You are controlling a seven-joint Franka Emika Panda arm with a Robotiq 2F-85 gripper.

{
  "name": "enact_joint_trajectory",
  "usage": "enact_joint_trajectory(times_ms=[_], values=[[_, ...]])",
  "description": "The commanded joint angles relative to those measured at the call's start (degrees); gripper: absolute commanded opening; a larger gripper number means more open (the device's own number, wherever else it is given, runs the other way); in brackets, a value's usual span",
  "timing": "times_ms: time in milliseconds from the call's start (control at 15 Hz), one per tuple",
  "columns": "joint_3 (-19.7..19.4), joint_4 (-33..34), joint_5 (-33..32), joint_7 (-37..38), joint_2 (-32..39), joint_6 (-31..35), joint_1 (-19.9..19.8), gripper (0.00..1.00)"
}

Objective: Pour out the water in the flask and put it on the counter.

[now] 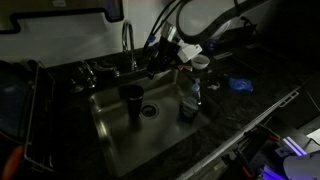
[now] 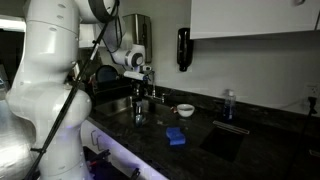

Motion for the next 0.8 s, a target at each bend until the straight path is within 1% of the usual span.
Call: enact_joint_trajectory(times_ms=[0,467,733], values=[[0.09,1.32,-2.24,1.65,2.93,1.37,1.05,1.00],[-0.67,3.50,-7.91,6.37,7.78,3.12,3.79,1.00],[-2.10,5.96,-10.16,12.13,10.93,5.31,5.71,1.00]])
